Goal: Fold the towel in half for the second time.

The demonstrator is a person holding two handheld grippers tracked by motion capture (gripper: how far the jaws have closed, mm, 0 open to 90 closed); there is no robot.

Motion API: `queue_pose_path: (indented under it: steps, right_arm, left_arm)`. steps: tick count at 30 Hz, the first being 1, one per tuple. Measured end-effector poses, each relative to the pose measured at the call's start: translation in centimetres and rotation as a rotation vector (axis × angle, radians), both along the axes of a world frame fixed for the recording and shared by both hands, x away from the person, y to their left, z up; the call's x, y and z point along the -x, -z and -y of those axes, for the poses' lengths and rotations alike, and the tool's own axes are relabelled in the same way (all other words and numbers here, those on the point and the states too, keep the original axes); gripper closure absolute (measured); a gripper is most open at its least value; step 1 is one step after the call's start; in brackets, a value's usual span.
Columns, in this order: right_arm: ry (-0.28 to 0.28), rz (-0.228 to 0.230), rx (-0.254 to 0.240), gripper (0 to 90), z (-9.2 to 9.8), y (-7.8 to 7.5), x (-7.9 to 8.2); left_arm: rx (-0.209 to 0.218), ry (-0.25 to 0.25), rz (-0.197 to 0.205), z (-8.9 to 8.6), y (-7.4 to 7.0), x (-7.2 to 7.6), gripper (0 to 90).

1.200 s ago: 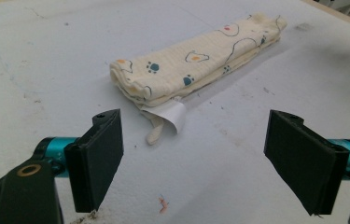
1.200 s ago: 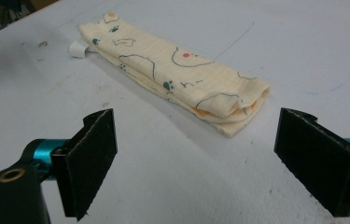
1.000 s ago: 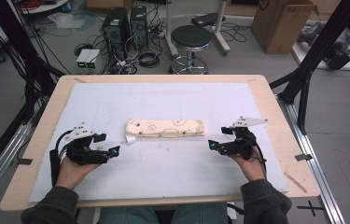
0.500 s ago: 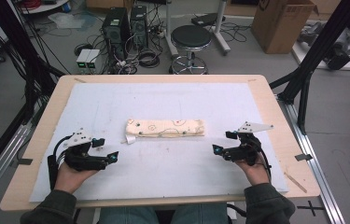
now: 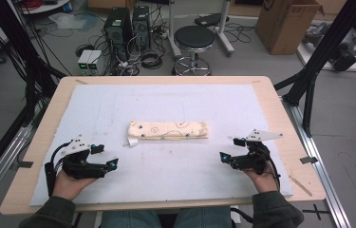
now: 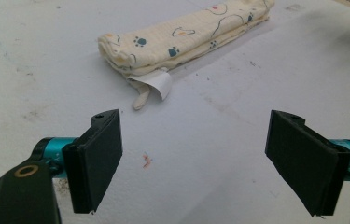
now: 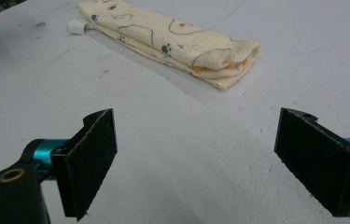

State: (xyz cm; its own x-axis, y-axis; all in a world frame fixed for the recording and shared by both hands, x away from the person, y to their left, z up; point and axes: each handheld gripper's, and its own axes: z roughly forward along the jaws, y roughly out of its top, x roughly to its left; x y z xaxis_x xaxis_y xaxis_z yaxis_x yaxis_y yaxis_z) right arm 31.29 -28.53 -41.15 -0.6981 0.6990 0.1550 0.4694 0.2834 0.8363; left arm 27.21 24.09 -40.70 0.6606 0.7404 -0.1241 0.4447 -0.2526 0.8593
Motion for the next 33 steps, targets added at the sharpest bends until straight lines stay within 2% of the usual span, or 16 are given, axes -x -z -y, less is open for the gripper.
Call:
queue_pose_path:
  steps: [13, 16, 24, 33]
  right_arm:
    - [0.005, 0.002, 0.001, 12.4, 0.8, 0.6, 1.4]
    - [0.004, -0.008, 0.006, 12.4, 1.0, 0.8, 1.7]
    - [0.009, -0.015, 0.001, 12.4, 1.3, 1.0, 2.4]
    - [0.004, -0.015, 0.004, 12.4, 1.4, 1.3, 2.3]
  left_arm:
    - [-0.026, -0.003, 0.001, -0.2, 0.6, 1.0, 19.4]
    - [-0.020, -0.005, -0.002, -0.2, 0.7, 1.2, 19.4]
    - [-0.036, -0.003, -0.006, -0.4, 1.1, 1.7, 19.4]
    - [-0.034, -0.009, -0.018, -0.1, 1.4, 1.5, 19.2]
